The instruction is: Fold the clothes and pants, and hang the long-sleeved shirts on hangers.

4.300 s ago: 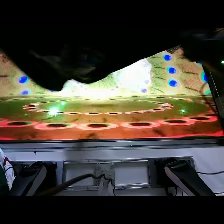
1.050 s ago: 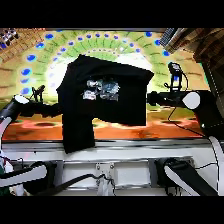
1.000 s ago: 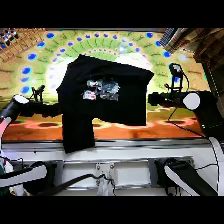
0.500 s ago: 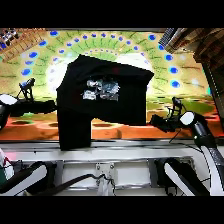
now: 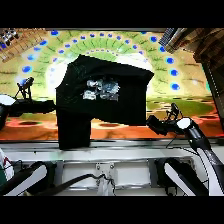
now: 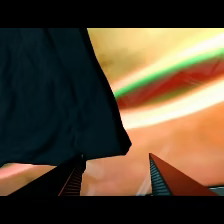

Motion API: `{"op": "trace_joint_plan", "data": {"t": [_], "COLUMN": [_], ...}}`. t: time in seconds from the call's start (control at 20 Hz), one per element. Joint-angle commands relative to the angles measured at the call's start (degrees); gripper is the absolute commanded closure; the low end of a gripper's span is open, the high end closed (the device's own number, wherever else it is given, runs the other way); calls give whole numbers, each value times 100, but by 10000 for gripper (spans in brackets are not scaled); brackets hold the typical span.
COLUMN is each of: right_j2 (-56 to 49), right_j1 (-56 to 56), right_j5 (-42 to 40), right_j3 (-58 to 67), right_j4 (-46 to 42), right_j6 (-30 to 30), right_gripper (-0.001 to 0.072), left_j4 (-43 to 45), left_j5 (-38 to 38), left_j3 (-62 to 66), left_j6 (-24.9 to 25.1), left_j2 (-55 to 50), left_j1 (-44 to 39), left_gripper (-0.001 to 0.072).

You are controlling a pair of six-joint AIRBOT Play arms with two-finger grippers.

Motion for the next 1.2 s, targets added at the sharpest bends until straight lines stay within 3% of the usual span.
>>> {"op": "trace_joint_plan", "data": {"t": [0.0, 0.25, 0.35, 0.45, 0.5, 0.65, 0.8, 1.15], "right_j2": [-201, -511, -538, -535, -535, -450, -243, 275], "right_j1": [149, 577, 603, 603, 603, 603, 616, 614], "right_j5": [-151, -688, -1056, -1257, -1257, -1224, -1025, -470], "right_j3": [-28, -11, -2, 55, 125, 518, 1405, 4426], "right_j4": [212, 474, 527, 570, 568, 575, 627, 511], "right_j6": [20, 46, 79, 125, 122, -11, -63, -483], "right_gripper": [243, 270, 373, 653, 676, 677, 678, 678], "left_j4": [2, 2, 4, 0, -35, -273, -1047, -1237], "left_j5": [-4, -2, -4, -2, 0, -7, 2, 87], "left_j3": [4, 4, 4, 7, 7, 149, 675, 3788], "left_j6": [0, 0, 0, 0, 2, 0, 7, -44], "left_j2": [7, 7, 7, 9, 13, 52, 345, 1113], "left_j1": [4, 4, 4, 7, 9, 11, 4, 4], "left_gripper": [701, 701, 700, 701, 701, 702, 704, 704]}}
